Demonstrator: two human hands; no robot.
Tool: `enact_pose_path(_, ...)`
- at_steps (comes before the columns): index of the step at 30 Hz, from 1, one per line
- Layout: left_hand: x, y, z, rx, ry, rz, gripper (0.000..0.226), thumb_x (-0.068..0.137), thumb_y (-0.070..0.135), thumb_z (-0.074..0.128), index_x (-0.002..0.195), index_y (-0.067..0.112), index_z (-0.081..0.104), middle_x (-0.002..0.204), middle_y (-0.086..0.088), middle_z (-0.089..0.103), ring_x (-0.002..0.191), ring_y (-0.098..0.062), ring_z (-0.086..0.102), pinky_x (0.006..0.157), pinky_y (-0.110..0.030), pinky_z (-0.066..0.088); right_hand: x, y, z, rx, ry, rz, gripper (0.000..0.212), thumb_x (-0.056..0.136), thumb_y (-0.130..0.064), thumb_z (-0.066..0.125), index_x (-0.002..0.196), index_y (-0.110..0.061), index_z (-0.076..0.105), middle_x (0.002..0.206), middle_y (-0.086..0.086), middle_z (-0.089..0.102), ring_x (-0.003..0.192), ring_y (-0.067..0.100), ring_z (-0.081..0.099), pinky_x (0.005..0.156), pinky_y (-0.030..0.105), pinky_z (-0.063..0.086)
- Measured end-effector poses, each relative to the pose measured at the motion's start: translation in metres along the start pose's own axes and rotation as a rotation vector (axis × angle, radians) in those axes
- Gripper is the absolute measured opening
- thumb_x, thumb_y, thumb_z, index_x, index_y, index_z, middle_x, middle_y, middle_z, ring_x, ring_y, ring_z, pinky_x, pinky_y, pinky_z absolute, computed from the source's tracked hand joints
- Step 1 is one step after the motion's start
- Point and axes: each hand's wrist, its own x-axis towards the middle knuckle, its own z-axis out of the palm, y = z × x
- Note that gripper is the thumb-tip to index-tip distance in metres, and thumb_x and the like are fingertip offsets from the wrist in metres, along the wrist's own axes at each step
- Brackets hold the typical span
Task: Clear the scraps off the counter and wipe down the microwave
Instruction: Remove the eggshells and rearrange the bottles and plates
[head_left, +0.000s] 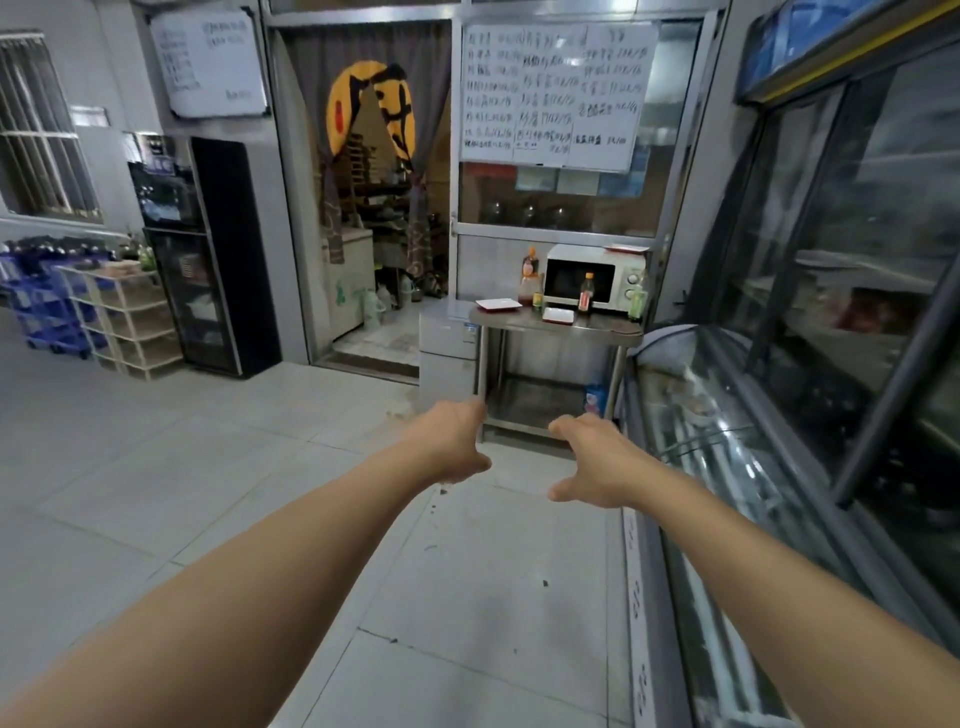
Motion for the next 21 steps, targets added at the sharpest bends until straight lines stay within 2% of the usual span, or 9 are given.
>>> enact_pose_path(6, 0.121, -0.038, -0.015, -0.007, -0.027, 0.065, 0.054, 0.081, 0.03, 0.07, 0.127, 0.019, 0.044, 0.124, -0.007, 0.057, 0.11, -0.026, 0.056, 0.092, -0.04, 0.049, 0.109, 0.003, -0.015, 0.033, 0.066, 0.06, 0.08, 0.078, -0.037, 0.073, 0.143, -0.02, 0.03, 0.147, 0.005, 0.031, 0.136, 0.026, 0.028, 0.108, 0.043, 0.034)
enact_pose_path(10, 0.192, -0.055, -0.011, -0.024, -0.042, 0.086, 0.054, 0.081, 0.03, 0.07, 0.127, 0.021, 0.044, 0.124, -0.006, 0.057, 0.109, -0.024, 0.056, 0.089, -0.037, 0.049, 0.176, 0.015, -0.018, 0.024, 0.078, 0.096, 0.08, 0.078, -0.037, 0.072, 0.144, -0.02, 0.029, 0.148, 0.006, 0.029, 0.137, 0.026, 0.027, 0.109, 0.042, 0.034)
enact_pose_path(21, 0.41, -0.071, 0.009, -0.055, -0.067, 0.078, 0.054, 0.08, 0.029, 0.071, 0.127, 0.021, 0.044, 0.123, -0.007, 0.056, 0.107, -0.024, 0.056, 0.091, -0.039, 0.05, 0.395, 0.096, -0.029, 0.043, 0.078, 0.086, 0.079, 0.077, -0.036, 0.073, 0.142, -0.023, 0.03, 0.141, 0.006, 0.034, 0.129, 0.028, 0.037, 0.103, 0.045, 0.041)
